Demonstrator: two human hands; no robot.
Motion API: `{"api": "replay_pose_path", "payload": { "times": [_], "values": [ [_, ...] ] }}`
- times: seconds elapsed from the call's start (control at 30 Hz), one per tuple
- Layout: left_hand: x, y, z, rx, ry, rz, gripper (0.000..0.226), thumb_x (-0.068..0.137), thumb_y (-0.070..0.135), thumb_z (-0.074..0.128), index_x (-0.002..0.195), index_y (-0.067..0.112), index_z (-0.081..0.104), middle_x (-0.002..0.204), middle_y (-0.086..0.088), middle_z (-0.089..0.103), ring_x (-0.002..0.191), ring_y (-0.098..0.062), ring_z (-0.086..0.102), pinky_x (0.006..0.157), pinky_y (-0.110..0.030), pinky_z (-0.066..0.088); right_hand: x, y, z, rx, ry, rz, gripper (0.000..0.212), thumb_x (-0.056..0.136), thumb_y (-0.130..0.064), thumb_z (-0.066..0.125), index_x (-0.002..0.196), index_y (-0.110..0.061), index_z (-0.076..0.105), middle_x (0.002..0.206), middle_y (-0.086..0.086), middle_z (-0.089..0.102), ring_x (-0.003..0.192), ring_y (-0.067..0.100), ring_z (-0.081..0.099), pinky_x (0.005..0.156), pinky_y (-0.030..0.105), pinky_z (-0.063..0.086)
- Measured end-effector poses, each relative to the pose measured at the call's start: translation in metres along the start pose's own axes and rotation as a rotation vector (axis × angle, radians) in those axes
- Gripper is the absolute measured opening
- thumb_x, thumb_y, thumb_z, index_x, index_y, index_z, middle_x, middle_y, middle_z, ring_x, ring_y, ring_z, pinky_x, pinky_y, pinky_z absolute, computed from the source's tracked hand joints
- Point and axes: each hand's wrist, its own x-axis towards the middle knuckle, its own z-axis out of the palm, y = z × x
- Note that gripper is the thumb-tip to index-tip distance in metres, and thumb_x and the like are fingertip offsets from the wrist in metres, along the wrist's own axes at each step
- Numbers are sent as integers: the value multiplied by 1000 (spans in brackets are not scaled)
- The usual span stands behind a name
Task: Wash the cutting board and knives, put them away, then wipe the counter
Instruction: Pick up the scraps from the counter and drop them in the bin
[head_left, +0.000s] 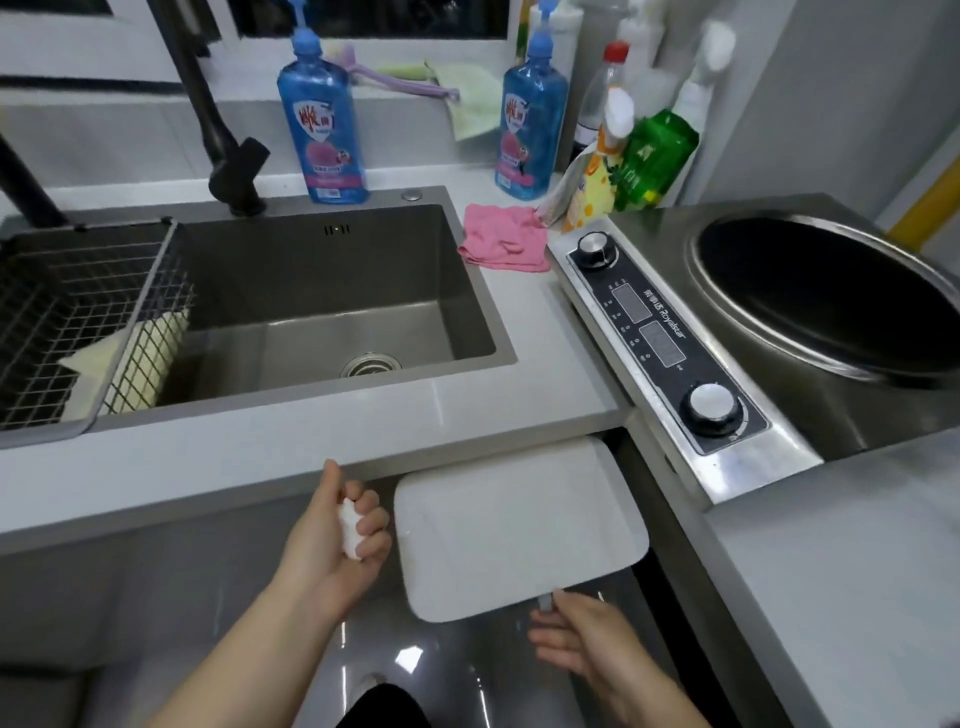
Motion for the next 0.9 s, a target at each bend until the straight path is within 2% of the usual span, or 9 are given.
{"api": "replay_pose_path", "payload": {
  "times": [0.1, 0.27, 0.47, 0.57, 0.63, 0.7, 0.8, 0.87, 0.9],
  "values": [
    [1, -4, -4, 9, 27, -3, 47, 93, 47, 35, 57, 18, 31, 35, 5, 32, 23, -5, 27, 24, -14, 12, -4, -6, 2, -19, -12, -45, 25, 95, -12, 47, 73, -4, 56, 71, 12, 59, 56, 18, 59, 46, 20, 52],
    [3, -3, -19, 7, 88, 22, 45, 95, 44, 31, 60, 16, 33, 36, 4, 37, 25, -7, 32, 27, -12, 17, -15, -17, 1, 65, -53, -107, 26, 92, -5, 49, 68, -1, 56, 52, 9, 59, 35, 11, 57, 37, 19, 47],
    [0, -16, -48, 5, 164, -78, 45, 95, 42, 32, 69, 9, 48, 42, -5, 56, 32, -13, 52, 35, -13, 40, -29, -57, 9, 167, -128, -266, 19, 91, -5, 48, 76, 2, 56, 47, 6, 62, 37, 10, 58, 39, 19, 49],
    [-1, -33, -46, 1, 178, -172, 43, 96, 36, 30, 72, 6, 50, 47, -11, 58, 36, -20, 54, 36, -17, 45, -28, -85, 18, 159, -156, -332, 18, 91, -8, 49, 75, -1, 56, 47, 4, 63, 40, 9, 59, 42, 18, 51],
    [1, -42, -36, 16, 178, -210, 42, 97, 35, 29, 76, 5, 50, 62, -14, 55, 52, -24, 51, 40, -19, 47, -26, -97, 22, 141, -162, -349, 21, 91, -8, 50, 72, -2, 55, 45, 4, 63, 39, 8, 59, 41, 17, 51],
    [4, -46, -23, 36, 167, -214, 45, 98, 38, 27, 83, 4, 50, 75, -13, 51, 64, -22, 45, 54, -27, 45, -24, -101, 24, 143, -165, -345, 23, 92, -8, 49, 70, -2, 54, 43, 4, 62, 38, 8, 59, 40, 17, 50],
    [9, -49, -4, 56, 109, -212, 59, 93, 55, 23, 94, 4, 52, 88, -14, 55, 77, -25, 52, 70, -31, 41, -24, -100, 24, 153, -172, -341, 23, 92, -8, 49, 70, -2, 54, 45, 4, 63, 38, 7, 59, 41, 17, 51],
    [9, -51, 5, 77, 37, -230, 69, 88, 64, 19, 113, 8, 49, 107, -17, 58, 105, -33, 54, 86, -39, 40, -23, -98, 24, 162, -173, -345, 23, 93, -9, 49, 71, -3, 54, 45, 4, 63, 39, 7, 60, 42, 17, 51],
    [9, -52, 7, 104, 8, -246, 74, 86, 68, 15, 123, 12, 46, 122, -17, 54, 120, -33, 46, 96, -42, 34, -23, -98, 24, 167, -172, -347, 23, 93, -9, 49, 71, -3, 54, 45, 4, 63, 39, 7, 60, 42, 17, 51]
  ]
}}
